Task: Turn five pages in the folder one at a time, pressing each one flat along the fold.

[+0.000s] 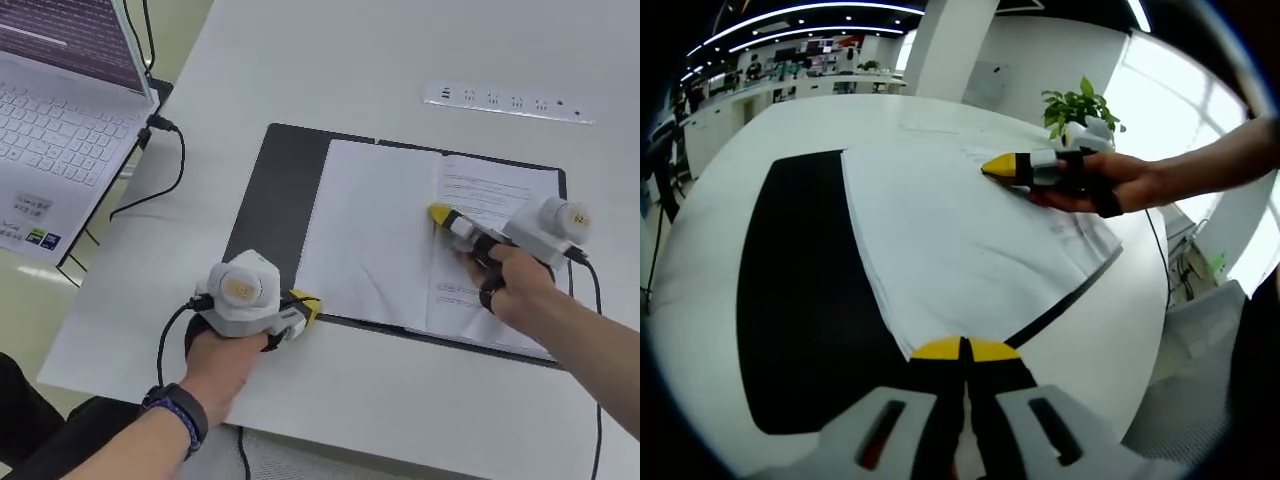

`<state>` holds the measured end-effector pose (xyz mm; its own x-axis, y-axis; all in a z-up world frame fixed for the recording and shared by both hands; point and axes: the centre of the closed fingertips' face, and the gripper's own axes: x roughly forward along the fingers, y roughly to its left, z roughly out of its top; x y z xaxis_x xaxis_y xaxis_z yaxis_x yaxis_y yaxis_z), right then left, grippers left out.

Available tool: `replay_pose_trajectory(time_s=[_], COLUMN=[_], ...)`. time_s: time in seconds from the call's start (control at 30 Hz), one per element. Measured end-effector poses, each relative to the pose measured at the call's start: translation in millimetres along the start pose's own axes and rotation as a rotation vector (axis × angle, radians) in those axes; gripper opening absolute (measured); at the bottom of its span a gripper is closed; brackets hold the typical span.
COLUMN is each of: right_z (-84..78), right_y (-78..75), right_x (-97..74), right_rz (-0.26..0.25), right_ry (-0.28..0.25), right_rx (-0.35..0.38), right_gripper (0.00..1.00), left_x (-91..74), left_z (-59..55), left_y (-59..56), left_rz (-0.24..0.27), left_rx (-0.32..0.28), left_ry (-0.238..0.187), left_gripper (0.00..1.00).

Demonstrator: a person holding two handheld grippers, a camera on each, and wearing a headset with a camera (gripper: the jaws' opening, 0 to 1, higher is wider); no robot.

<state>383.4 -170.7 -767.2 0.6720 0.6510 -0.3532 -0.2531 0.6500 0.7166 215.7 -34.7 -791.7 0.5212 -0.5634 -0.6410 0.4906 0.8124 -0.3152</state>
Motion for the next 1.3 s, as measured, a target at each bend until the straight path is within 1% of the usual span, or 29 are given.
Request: replay_pose_trajectory(time_s=[0.13,0.23,0.3,0.33,0.37,0.57,0.7,1.03,1.1,1.17,1.3], right_z=[5.6,8.9,12.8,16.5,18.1,27.0,33.0,44.4,48.7,60.7,64.2], right_y=[3.4,5.8,6.5,-0.4,-2.2,3.5,3.3,2.3,-0.6,-12.5,-18.1], right_x=[3.5,6.2,8.1,12.4,14.1,17.5,22.1,34.0,39.0,53.0,56.9], right_rz=[-0.009,-0.015,-0.023,-0.026,-0.029,-0.052,-0.061,-0.071,-0.078,-0.086,-0.098], right_ry=[-0.042,-0.063,-0.083,-0.092,-0.098,-0.140,-0.152,-0.143,-0.144,-0.145,-0.161], right_rx=[0.048,0.049,0.068,0.079,0.082,0.089,0.091,0.074,0.073,0.071,0.083], right_gripper=[0.00,0.00,0.00,0.00,0.00,0.00,0.00,0.00,0.00,0.00,0.00], left_x=[-0.5,-0.6,-0.8,-0.8,-0.8,-0.3,-0.1,0.0,-0.1,-0.3,-0.5], left_z=[-0.1,-0.1,-0.2,-0.2,-0.2,-0.8,-0.6,0.1,0.2,0.2,-0.1], left_y=[-0.1,0.1,0.3,0.3,0.2,0.4,0.5,0.7,0.6,0.5,0.4], left_rz=[0.000,-0.002,0.000,0.001,0.002,0.003,0.002,0.003,0.003,0.003,0.004], left_rx=[0.008,0.011,0.010,0.010,0.013,0.014,0.023,0.030,0.031,0.032,0.028], left_ry=[0.001,0.006,0.008,0.008,0.008,0.012,0.016,0.019,0.019,0.019,0.018], left_gripper=[0.00,0.00,0.00,0.00,0.00,0.00,0.00,0.00,0.00,0.00,0.00])
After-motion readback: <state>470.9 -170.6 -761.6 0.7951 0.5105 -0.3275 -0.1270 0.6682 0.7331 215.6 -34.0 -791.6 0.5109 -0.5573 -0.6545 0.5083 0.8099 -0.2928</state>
